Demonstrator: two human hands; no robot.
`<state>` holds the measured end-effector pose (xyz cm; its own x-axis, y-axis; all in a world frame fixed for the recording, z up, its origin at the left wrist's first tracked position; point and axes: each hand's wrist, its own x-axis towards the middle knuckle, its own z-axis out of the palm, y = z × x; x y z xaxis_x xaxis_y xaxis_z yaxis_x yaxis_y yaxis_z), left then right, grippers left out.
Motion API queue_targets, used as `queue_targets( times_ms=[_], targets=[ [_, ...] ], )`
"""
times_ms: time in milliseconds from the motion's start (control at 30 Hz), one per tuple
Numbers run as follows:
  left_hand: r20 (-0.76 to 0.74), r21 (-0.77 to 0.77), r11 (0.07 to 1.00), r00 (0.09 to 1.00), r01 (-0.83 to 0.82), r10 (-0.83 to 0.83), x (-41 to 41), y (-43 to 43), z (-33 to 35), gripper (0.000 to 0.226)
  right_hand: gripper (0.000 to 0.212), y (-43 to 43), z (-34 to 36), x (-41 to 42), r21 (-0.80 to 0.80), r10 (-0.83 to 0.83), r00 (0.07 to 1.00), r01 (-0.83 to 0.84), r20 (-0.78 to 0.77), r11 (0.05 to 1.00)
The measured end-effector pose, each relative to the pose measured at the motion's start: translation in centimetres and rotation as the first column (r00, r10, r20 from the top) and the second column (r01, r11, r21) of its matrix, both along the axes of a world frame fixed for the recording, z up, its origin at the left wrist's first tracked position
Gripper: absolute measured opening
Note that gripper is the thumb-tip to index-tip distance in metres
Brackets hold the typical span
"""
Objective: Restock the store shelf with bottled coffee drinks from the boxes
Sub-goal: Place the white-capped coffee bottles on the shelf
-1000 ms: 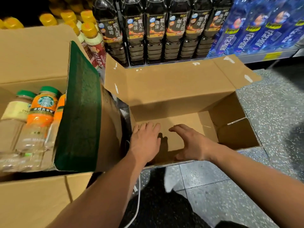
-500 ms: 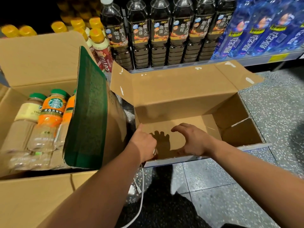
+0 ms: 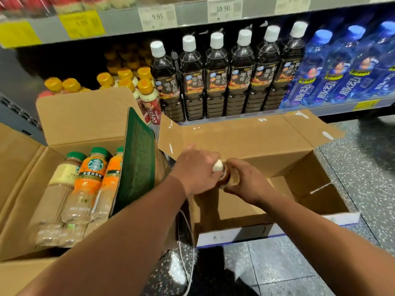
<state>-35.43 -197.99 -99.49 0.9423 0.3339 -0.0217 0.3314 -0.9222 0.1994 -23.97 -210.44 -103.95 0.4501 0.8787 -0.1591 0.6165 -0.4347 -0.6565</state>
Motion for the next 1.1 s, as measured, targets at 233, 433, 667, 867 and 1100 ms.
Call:
queue_targets(
  times_ms=[233, 433, 667, 867, 1100],
  targets=[
    [0.222, -0.119, 0.991, 0.971, -0.058, 0.083, 0.5, 0.3, 4.7, 0.026, 0.053, 1.1, 3.3, 0.4, 0.059, -0.053, 0.976, 0.066, -0.210, 0.996],
    [0.278, -0.237, 0.966, 0.945, -0.107, 0.173, 0.1, 0.1, 14.7, 0.034, 0.053, 0.9, 12.9, 0.5, 0.083, -0.082, 0.927, 0.121, -0.366, 0.989],
    [0.329, -0.197, 0.973, 0.927, -0.121, 0.182, -0.9, 1.1, 34.4, 0.041, 0.049, 2.6, 32.7, 0.0, 0.157, -0.043, 0.909, 0.118, -0.414, 0.981],
    [0.466, -0.101, 0.981, 0.863, -0.167, 0.195, -3.5, 2.0, 53.0, 0.040, 0.051, 5.0, 51.4, -1.2, 0.272, 0.073, 0.937, 0.024, -0.341, 0.962],
    [0.589, -0.073, 0.960, 0.765, -0.271, 0.260, -5.5, 2.9, 70.6, 0.041, 0.060, 7.6, 69.6, -2.7, 0.314, 0.174, 0.958, -0.097, -0.229, 0.945]
  ],
)
